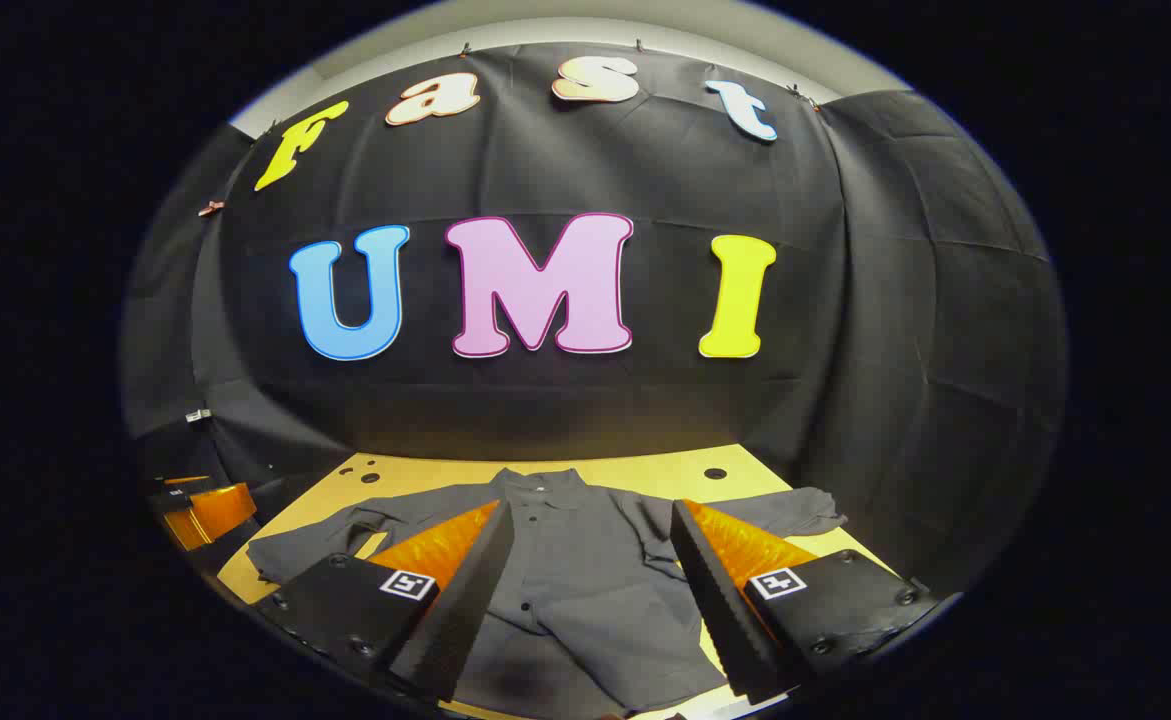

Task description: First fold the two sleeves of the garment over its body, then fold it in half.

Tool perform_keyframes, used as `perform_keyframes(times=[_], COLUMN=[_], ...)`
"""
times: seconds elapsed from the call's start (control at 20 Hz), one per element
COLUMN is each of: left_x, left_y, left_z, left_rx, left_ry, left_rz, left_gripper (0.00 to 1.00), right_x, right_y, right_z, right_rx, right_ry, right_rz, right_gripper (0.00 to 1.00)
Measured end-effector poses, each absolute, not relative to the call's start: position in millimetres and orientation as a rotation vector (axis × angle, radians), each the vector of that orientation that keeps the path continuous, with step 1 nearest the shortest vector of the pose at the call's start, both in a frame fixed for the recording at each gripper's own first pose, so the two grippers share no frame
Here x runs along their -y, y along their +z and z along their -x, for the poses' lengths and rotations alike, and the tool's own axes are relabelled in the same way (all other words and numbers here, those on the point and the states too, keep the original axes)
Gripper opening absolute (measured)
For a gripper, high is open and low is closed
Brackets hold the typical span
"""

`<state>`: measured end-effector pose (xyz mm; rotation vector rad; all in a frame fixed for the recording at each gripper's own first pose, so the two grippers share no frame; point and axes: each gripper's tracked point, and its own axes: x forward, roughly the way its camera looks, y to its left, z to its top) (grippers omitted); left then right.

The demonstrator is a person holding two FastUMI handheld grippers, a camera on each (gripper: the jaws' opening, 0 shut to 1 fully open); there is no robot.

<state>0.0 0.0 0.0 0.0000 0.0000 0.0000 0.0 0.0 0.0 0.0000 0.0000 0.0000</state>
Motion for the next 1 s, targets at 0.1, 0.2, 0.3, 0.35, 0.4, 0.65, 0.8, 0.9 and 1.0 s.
perform_keyframes(times=[0.1,0.2,0.3,0.35,0.4,0.65,0.8,0.9,1.0], left_x=[7.9,13.3,19.0,20.8,21.2,24.8,27.4,31.0,33.5], left_y=[-4.2,-1.9,-0.5,-1.0,-0.6,-5.0,-3.1,-0.4,-1.4], left_z=[-6.3,-11.8,-16.5,-18.5,-21.1,-31.3,-37.5,-41.0,-45.5], left_rx=[-0.012,-0.010,-0.002,-0.001,-0.003,-0.016,-0.014,-0.005,-0.008], left_ry=[-0.015,-0.020,-0.026,-0.026,-0.022,-0.003,0.005,0.008,0.015], left_rz=[-0.010,-0.019,-0.028,-0.031,-0.033,-0.030,-0.035,-0.038,-0.043], left_gripper=[0.96,0.96,0.96,0.96,0.96,0.96,0.96,0.96,0.96], right_x=[8.2,15.9,22.0,25.0,26.4,22.2,22.1,24.1,28.3], right_y=[-0.9,-2.9,-8.0,-7.8,-6.6,-8.4,-9.2,-9.8,-14.1], right_z=[-4.4,-8.8,-13.8,-16.0,-17.7,-29.2,-36.9,-44.7,-53.7], right_rx=[-0.006,-0.017,-0.033,-0.032,-0.029,-0.034,-0.040,-0.041,-0.060], right_ry=[-0.012,-0.026,-0.035,-0.039,-0.038,-0.008,0.010,0.015,0.020], right_rz=[-0.010,-0.024,-0.029,-0.032,-0.034,-0.018,-0.023,-0.017,-0.009], right_gripper=[0.98,0.98,0.97,0.97,0.98,0.98,0.98,0.98,0.98])
